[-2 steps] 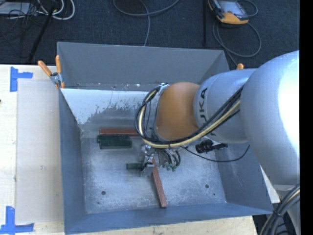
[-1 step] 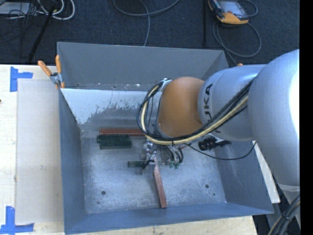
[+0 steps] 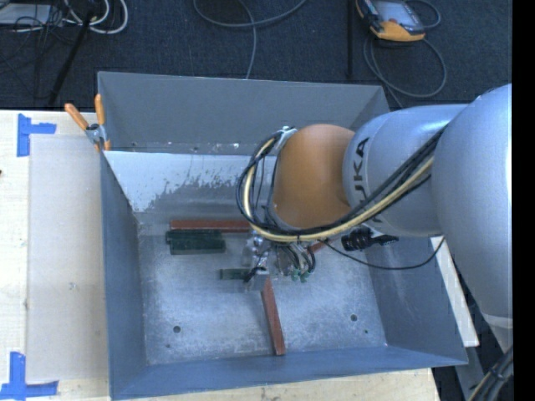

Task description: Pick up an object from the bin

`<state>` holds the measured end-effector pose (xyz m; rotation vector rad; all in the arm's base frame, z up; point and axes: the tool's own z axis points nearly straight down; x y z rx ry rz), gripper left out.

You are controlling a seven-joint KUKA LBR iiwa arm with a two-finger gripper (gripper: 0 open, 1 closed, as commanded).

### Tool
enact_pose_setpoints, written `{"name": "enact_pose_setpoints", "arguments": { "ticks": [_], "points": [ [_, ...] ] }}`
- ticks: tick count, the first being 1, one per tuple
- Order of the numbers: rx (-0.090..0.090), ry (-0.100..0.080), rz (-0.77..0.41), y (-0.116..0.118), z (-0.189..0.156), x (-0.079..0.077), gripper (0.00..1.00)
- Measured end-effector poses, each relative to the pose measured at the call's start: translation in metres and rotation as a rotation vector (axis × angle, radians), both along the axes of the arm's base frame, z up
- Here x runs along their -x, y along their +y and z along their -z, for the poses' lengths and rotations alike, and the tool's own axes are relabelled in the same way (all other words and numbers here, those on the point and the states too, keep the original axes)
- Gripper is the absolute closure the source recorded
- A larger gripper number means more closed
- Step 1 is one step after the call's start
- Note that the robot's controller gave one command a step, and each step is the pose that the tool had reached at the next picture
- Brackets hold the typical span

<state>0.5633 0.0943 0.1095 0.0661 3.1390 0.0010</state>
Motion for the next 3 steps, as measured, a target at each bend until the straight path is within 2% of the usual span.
{"name": "enact_pose_setpoints", "arguments": {
  "ticks": [2,3],
  "points": [
    [0.001,0.010,0.001,-0.001,-0.024,0.003,1.00],
    [0.001,0.004,0.001,0.000,-0.041,0.001,1.00]
  ]
}}
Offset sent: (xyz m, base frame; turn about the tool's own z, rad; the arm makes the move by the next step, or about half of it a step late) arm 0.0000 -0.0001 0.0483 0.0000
